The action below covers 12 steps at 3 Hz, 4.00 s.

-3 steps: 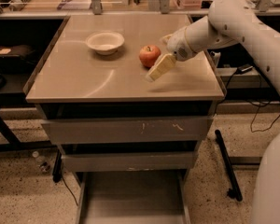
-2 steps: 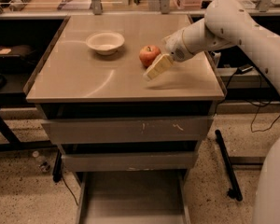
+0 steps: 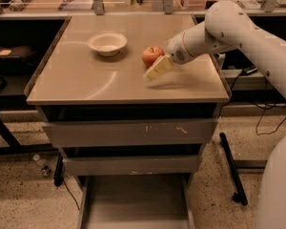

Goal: Place apple into bottom drawer

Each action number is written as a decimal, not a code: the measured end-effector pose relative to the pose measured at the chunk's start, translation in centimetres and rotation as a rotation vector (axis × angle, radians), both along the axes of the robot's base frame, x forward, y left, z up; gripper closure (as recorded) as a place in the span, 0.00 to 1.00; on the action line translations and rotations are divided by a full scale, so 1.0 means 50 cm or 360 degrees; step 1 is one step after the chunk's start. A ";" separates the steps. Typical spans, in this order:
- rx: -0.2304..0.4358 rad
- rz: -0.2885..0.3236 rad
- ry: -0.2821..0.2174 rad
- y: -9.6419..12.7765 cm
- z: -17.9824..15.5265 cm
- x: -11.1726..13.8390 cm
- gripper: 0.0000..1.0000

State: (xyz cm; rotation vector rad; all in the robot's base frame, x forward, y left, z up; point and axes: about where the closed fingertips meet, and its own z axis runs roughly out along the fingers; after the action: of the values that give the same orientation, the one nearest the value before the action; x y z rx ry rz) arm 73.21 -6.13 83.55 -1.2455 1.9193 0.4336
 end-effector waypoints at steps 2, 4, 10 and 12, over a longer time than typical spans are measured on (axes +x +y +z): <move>-0.0008 0.0064 -0.0030 0.032 0.021 -0.004 0.00; -0.0008 0.0064 -0.0030 0.032 0.021 -0.004 0.32; 0.0063 0.0160 -0.0013 0.063 0.061 0.011 1.00; 0.0073 0.0185 -0.0142 -0.013 0.128 -0.101 1.00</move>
Offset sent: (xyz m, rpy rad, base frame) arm -0.0014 0.0128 0.0084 -0.0040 -0.0151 0.0319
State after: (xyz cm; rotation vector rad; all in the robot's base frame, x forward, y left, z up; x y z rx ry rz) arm 68.14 -6.78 89.95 -1.3286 1.7592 0.4716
